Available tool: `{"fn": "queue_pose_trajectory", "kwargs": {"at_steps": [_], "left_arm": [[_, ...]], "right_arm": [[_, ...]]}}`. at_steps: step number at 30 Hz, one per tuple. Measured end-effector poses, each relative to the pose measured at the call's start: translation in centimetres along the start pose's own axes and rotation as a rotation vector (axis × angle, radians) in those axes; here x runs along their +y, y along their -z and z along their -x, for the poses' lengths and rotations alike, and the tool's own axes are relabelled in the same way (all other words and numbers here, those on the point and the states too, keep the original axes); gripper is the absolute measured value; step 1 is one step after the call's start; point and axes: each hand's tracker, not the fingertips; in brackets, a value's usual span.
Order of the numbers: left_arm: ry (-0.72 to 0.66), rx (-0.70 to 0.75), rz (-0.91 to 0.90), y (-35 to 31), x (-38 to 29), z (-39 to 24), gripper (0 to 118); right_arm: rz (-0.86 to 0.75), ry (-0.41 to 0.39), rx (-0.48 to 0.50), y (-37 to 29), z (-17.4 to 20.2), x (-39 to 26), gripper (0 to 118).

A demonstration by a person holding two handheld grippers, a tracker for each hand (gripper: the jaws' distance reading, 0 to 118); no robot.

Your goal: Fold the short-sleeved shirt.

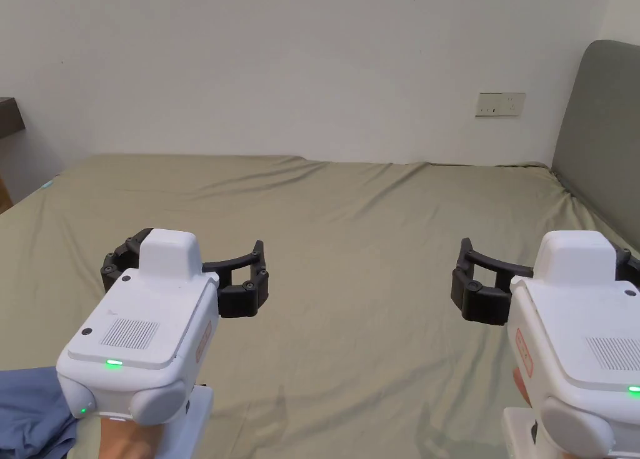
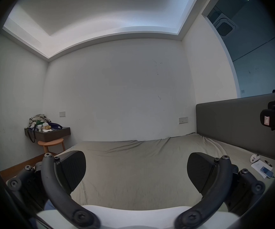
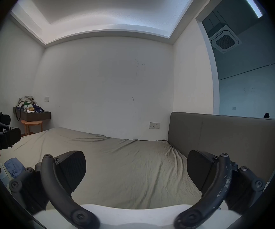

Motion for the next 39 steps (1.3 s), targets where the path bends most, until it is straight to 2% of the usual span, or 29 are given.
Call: {"fn": "queue_pose_trajectory", "kwargs": {"at_steps": [39], "left_arm": [[0.008,0.008,-0.003,-0.34,-0.24,0.41,118]], "right_arm": [[-0.005,-0.005,0.002,-0.52,0.19,0.22,118]]}}
